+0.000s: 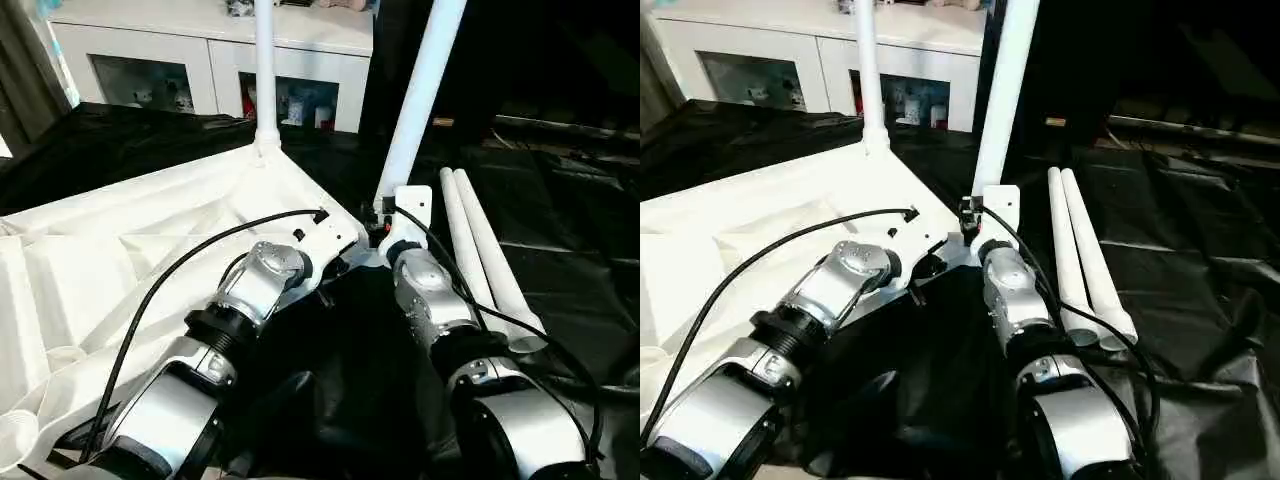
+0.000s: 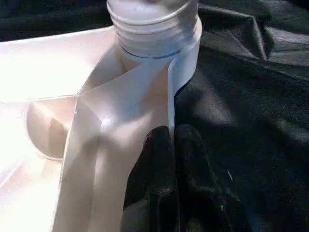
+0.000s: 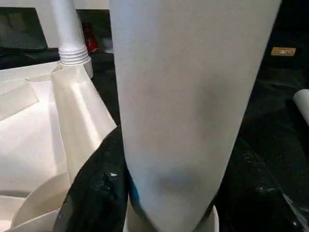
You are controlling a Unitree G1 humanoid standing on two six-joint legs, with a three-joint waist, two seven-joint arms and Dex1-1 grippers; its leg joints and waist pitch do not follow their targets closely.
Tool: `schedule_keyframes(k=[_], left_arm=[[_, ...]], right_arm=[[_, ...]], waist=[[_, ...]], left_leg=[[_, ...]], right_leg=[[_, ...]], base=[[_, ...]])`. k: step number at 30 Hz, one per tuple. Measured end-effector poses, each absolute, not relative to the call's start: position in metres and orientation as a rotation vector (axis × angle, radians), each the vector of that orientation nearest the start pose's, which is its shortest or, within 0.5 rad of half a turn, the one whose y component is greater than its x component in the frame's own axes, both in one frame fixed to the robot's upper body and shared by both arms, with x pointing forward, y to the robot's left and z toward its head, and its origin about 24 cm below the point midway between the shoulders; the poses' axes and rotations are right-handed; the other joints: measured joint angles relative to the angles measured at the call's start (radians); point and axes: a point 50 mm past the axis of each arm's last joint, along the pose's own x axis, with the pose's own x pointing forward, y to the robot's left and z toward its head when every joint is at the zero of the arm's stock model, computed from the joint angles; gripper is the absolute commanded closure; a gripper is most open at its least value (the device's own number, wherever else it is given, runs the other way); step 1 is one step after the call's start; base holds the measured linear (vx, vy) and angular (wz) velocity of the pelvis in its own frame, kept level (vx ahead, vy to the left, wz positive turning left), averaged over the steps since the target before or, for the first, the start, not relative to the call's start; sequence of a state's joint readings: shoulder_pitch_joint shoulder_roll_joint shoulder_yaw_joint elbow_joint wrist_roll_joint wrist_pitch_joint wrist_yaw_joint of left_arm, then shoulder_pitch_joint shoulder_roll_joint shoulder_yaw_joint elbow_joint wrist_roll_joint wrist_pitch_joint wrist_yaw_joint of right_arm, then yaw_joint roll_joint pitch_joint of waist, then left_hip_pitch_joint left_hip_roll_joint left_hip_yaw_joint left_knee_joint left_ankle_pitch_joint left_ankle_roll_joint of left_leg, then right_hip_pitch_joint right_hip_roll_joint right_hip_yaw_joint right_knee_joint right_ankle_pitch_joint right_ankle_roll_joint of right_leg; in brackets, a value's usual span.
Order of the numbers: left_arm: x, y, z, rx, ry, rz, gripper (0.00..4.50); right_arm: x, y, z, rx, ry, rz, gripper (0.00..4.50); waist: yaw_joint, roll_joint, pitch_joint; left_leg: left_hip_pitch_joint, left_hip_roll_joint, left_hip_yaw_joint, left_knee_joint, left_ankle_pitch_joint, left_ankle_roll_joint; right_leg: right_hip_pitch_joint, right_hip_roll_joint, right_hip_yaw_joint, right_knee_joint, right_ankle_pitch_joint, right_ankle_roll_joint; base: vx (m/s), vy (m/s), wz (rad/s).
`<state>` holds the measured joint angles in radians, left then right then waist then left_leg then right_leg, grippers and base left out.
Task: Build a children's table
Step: Insert table leg to table base
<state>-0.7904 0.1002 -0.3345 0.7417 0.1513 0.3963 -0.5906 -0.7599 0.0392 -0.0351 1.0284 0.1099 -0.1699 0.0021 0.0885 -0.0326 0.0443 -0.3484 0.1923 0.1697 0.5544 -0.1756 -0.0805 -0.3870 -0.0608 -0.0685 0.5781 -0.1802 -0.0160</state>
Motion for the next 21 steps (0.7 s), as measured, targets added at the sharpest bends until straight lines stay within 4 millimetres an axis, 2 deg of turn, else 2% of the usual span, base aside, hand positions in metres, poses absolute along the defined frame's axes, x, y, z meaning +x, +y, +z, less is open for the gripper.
schedule_keyframes(k=[13,15,17,18,21], left_arm=[[0.356,0.062,0.056,0.488,0.494,-0.830,4.50],[0.356,0.062,0.056,0.489,0.494,-0.829,4.50],[0.357,0.063,0.057,0.491,0.495,-0.826,4.50],[0.359,0.065,0.058,0.497,0.494,-0.805,4.50],[0.361,0.070,0.059,0.494,0.492,-0.785,4.50]], right_arm=[[0.369,-0.084,0.051,0.065,0.125,0.181,2.61],[0.369,-0.084,0.050,0.069,0.122,0.193,2.05],[0.369,-0.084,0.050,0.072,0.123,0.205,2.05],[0.366,-0.081,0.045,0.076,0.148,0.222,1.82],[0.363,-0.080,0.040,0.083,0.150,0.241,1.64]], waist=[[0.000,0.001,0.000],[-0.001,0.002,0.000],[-0.002,0.002,0.000],[-0.002,0.001,0.001],[-0.008,0.004,0.002]], left_leg=[[0.000,0.000,0.000,-0.002,0.000,0.000],[0.000,0.000,0.000,-0.002,0.000,0.000],[-0.001,0.000,0.000,-0.002,0.000,0.000],[-0.002,0.000,0.000,-0.002,0.000,0.000],[-0.003,0.000,0.001,-0.002,0.000,0.000]], right_leg=[[0.000,0.000,0.000,0.000,0.000,0.000],[-0.001,0.000,0.000,0.000,0.000,0.000],[-0.001,0.000,0.000,0.000,0.000,0.000],[-0.002,0.000,0.000,0.000,0.000,0.000],[-0.005,0.000,0.000,0.000,0.000,0.000]], base=[[0.000,0.000,0.00],[0.000,0.000,0.00],[0.000,0.000,0.00],[0.000,0.000,0.00],[0.000,0.000,0.00]])
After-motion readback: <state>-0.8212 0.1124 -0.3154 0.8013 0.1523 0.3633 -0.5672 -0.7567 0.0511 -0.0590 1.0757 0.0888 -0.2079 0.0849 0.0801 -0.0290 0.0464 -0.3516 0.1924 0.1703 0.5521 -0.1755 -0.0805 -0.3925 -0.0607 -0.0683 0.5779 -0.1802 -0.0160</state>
